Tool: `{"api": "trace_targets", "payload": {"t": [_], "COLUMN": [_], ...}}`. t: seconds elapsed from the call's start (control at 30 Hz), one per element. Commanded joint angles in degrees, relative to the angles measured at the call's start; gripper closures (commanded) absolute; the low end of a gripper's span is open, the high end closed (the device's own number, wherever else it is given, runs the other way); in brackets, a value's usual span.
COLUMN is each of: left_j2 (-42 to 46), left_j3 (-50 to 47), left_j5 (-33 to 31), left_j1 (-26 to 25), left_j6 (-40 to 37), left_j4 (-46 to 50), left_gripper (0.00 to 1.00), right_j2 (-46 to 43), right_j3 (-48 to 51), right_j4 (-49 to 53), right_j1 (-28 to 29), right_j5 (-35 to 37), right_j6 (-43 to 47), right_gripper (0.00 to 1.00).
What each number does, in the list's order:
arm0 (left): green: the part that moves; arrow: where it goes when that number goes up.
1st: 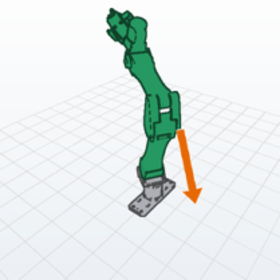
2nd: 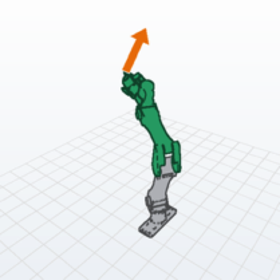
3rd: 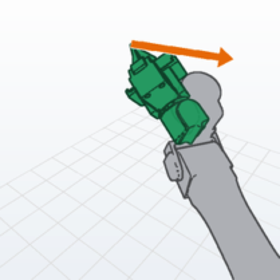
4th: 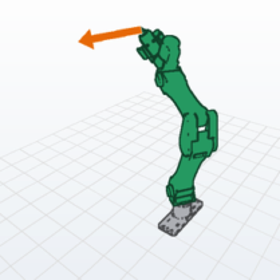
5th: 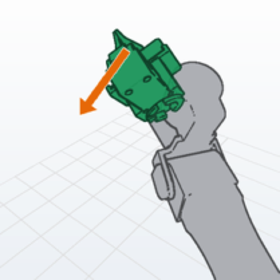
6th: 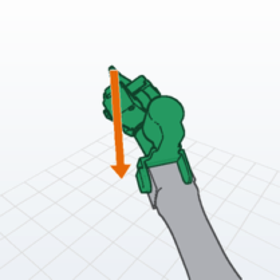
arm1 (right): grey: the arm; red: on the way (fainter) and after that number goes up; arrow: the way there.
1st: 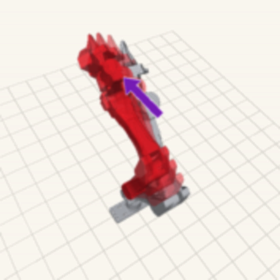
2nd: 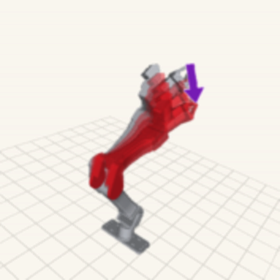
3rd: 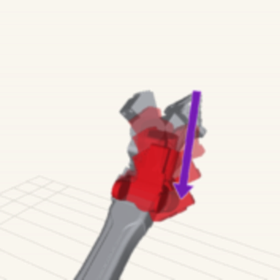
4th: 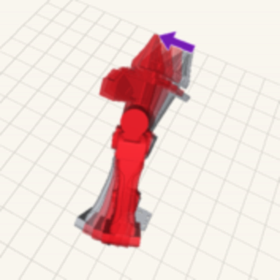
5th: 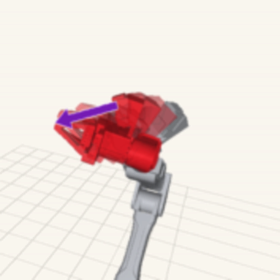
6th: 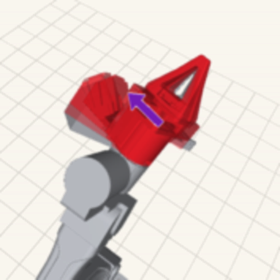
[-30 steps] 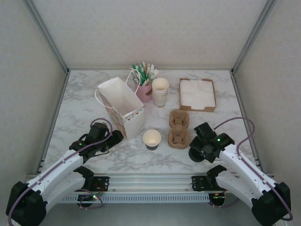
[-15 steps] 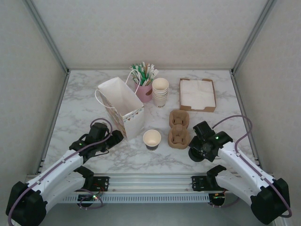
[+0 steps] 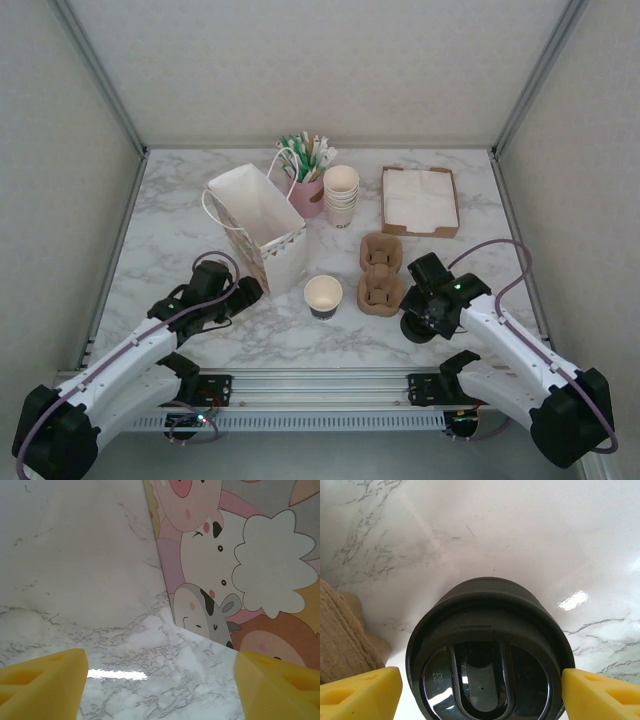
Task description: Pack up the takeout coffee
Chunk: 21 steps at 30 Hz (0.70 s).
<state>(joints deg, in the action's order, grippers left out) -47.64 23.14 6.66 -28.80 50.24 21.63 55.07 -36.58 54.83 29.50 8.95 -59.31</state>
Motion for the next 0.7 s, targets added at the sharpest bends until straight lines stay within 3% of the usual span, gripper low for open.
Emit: {"api": "trace_targets", "payload": {"t": [0.0, 0.67], "left_j2": [0.3, -0.8], "left_j3": [1.2, 2.1], "left_j5": [-1.6, -1.8], "left_j1": [-0.5, -0.7], "left_j6": [0.9, 0.6], "left_j4": [0.4, 0.2], "left_gripper": [0.24, 0.23], "right_j2": [1.2, 2.5], "right_j3": [-1.2, -1.3], "right_j4": [0.7, 0.9], "right_j1": [-0.3, -0.3], "right_j5": [1.1, 2.3], "right_j6": [0.6, 1.0], "right_gripper": [0.17, 0.20]}}
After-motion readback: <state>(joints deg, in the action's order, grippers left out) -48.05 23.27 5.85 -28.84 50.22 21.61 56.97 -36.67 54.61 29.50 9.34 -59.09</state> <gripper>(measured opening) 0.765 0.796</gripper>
